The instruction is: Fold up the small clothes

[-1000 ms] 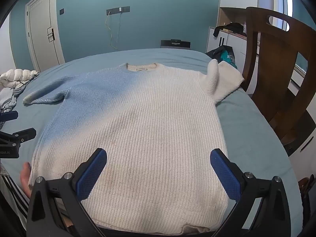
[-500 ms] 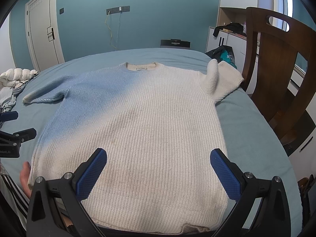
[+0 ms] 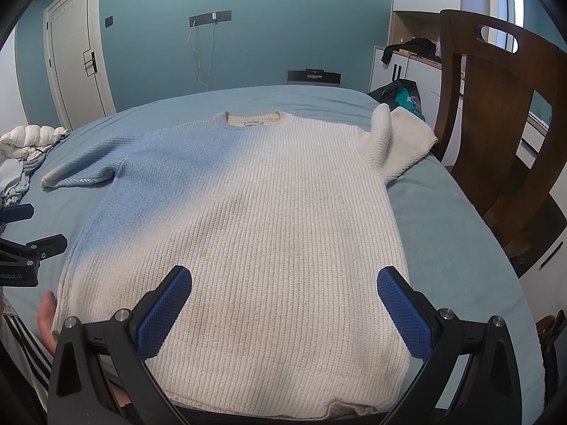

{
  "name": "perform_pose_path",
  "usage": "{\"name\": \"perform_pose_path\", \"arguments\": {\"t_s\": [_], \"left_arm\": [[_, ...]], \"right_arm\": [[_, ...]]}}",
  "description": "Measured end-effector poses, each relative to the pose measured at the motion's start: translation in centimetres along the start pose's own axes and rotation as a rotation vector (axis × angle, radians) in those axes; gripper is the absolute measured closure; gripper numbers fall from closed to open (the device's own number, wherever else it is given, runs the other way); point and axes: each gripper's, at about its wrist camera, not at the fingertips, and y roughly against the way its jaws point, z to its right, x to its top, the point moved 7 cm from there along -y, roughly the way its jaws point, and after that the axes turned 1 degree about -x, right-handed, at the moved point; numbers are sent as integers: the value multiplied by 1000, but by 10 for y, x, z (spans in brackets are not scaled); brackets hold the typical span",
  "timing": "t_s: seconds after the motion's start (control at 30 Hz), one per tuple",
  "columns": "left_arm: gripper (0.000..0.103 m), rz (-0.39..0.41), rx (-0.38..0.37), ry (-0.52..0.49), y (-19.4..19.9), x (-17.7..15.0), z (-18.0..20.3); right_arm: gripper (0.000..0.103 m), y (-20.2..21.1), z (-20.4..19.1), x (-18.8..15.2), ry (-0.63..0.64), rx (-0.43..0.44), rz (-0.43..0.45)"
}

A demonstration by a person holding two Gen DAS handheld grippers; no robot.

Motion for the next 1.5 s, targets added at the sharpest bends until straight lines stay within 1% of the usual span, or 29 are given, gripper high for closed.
{"name": "perform_pose_path", "arguments": {"t_s": [0.73,0.97,1.2,1.37,1.5], "left_arm": [[0,-11,0,-2,-1,0,1],[0,-12,0,-2,0,0,1],[0,-13,8,17,2,-2,-5],[0,9,10,37,11,2,-14],[0,20,38,42,14,7,-26]], "right_arm": [[1,0,-2,0,1,0,-1],[1,1,-3,0,0,4,12],[1,3,-6,0,20,-4,12],[1,3,-10,-2,57,-11,-4],[1,2,-13,-2,78,-20,0]]}}
